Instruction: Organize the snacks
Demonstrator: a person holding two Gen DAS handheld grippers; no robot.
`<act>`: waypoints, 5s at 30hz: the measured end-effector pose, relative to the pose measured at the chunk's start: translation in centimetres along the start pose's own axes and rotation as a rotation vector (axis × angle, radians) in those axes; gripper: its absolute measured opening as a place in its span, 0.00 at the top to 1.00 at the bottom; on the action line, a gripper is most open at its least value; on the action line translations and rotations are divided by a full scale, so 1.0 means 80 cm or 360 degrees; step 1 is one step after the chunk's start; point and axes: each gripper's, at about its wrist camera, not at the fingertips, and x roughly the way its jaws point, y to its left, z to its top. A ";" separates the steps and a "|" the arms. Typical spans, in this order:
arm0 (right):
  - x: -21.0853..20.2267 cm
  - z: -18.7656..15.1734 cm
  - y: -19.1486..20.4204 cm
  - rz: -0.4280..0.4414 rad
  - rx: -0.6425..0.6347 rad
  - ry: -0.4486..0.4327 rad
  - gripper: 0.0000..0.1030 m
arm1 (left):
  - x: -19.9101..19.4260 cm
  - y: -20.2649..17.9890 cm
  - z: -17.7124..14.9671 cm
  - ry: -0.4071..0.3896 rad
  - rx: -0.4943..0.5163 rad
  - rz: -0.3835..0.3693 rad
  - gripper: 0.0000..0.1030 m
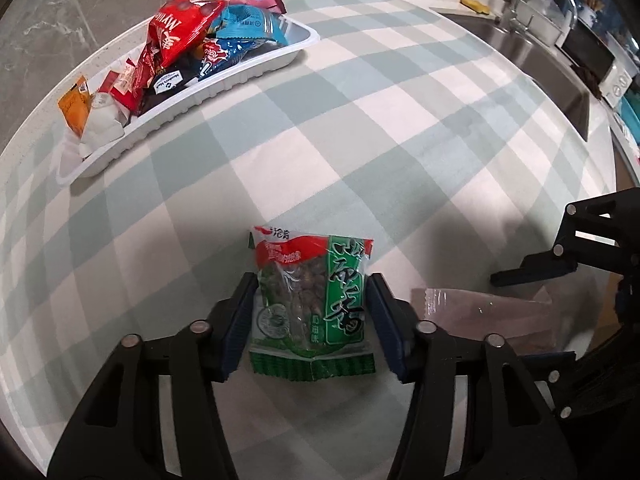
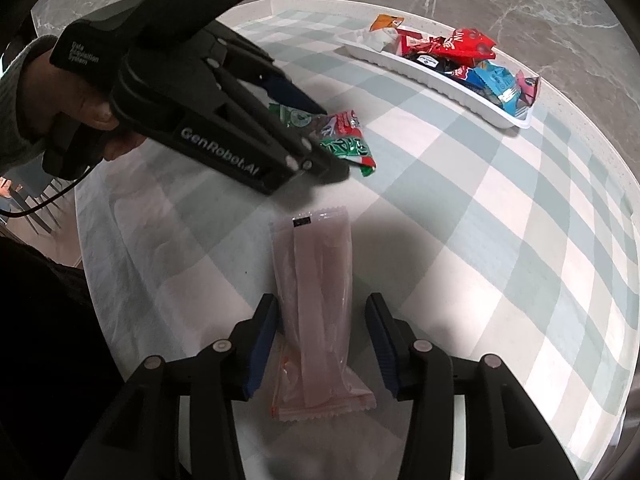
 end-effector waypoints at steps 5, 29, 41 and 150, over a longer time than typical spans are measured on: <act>-0.002 0.002 -0.013 0.0078 0.0096 -0.0021 0.69 | -0.005 0.008 0.002 -0.0047 -0.0068 -0.0082 0.66; -0.037 0.023 -0.080 0.0251 0.0529 -0.0256 0.71 | -0.057 0.076 0.005 -0.0251 -0.0463 -0.0222 0.67; -0.044 0.062 -0.111 0.0284 0.0640 -0.0345 0.71 | -0.074 0.109 0.021 -0.0332 -0.0549 -0.0218 0.67; -0.153 0.156 -0.143 -0.0353 0.0669 -0.0822 0.02 | -0.177 0.108 0.149 -0.0693 -0.0407 0.0220 0.05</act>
